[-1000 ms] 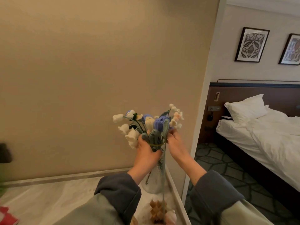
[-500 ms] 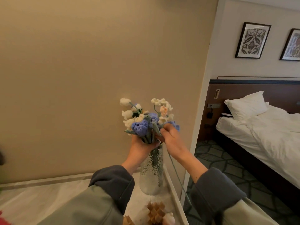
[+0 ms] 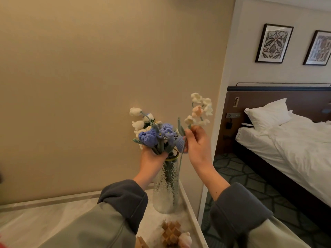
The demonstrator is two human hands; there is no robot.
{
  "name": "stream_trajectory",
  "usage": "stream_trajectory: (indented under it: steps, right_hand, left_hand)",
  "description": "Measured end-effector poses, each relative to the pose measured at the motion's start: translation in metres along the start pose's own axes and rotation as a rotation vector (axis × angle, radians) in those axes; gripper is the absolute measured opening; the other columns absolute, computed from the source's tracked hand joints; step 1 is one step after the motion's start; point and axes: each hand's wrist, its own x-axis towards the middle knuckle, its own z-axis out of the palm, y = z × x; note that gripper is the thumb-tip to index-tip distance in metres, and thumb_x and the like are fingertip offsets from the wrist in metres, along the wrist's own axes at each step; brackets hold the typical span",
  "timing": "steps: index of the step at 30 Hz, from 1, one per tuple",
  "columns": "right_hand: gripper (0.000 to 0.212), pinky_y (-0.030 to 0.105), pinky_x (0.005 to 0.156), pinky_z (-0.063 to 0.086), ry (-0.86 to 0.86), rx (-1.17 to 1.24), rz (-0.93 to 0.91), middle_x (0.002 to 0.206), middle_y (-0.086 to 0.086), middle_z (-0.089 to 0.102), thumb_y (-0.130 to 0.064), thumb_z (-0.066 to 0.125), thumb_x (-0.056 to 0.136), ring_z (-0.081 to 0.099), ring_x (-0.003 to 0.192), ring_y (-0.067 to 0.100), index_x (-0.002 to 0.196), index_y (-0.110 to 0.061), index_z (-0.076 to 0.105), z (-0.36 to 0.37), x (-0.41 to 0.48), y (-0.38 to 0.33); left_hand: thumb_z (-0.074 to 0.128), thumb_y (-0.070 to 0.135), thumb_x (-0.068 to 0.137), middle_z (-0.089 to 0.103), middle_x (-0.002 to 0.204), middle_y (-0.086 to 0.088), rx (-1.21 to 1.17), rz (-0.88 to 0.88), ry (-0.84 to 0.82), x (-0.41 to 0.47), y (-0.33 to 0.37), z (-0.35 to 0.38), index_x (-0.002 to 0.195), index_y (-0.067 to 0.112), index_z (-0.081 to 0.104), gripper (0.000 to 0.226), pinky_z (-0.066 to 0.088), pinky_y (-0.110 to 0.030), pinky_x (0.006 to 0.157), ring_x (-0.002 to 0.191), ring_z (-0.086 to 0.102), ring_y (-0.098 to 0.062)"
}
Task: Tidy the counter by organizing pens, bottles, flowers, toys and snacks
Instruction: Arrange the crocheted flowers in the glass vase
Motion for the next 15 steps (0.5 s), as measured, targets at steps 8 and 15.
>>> stream_trajectory:
  steps: [8,15]
  right_hand:
    - [0.010,0.047,0.062,0.050,0.212,0.040,-0.264,0.070,-0.006,0.055,-0.020,0.047,0.101,0.056,0.061,0.017,0.093,-0.018,0.052,0.000,0.007,-0.031]
    - [0.022,0.051,0.061,0.051,0.244,0.026,-0.406,0.076,-0.010,0.054,-0.016,0.045,0.102,0.054,0.065,0.019,0.096,-0.037,0.047,0.004,0.013,-0.057]
  left_hand:
    - [0.073,0.005,0.077,0.063,0.096,0.021,-0.056,0.015,-0.055,0.006,0.015,-0.005,0.102,0.034,0.058,0.042,0.045,-0.019,0.077,0.093,0.060,-0.003]
    - [0.063,0.001,0.084,0.058,0.100,0.015,-0.043,0.021,-0.074,0.007,0.018,-0.010,0.098,0.040,0.050,0.044,0.041,-0.024,0.086,0.102,0.053,-0.008]
